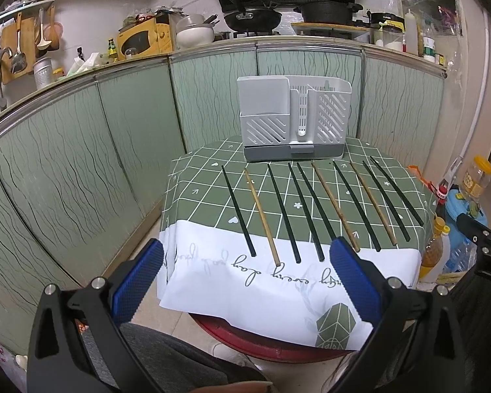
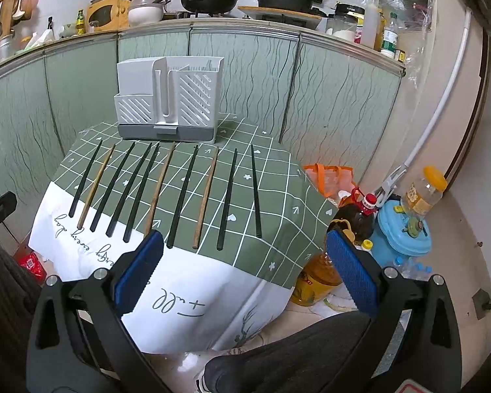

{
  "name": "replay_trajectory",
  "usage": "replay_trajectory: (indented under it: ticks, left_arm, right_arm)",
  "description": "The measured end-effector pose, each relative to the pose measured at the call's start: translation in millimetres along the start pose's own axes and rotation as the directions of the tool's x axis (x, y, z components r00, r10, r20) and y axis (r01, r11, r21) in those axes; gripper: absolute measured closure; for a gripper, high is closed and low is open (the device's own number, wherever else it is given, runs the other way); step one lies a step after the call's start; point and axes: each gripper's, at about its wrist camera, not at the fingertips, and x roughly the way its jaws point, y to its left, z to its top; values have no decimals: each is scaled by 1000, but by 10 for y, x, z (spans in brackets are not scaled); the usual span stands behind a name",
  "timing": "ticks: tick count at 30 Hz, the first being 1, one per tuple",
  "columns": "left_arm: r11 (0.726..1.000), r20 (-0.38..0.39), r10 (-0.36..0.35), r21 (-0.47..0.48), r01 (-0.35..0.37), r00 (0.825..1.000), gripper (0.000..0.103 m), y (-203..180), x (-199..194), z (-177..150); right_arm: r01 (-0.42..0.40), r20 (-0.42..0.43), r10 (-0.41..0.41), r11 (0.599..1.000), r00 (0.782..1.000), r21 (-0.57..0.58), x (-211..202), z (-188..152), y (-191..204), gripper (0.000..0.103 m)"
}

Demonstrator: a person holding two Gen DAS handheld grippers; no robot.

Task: Organize utensils

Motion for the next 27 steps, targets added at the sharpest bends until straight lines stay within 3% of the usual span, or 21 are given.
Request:
replay_trajectory:
  ticks: [27]
  left_arm:
    - [1000, -2, -6, -11, 6, 1000, 4, 14, 21, -14]
  right_arm:
    - [2, 5, -2, 1000, 1000, 7, 2, 1, -13, 7]
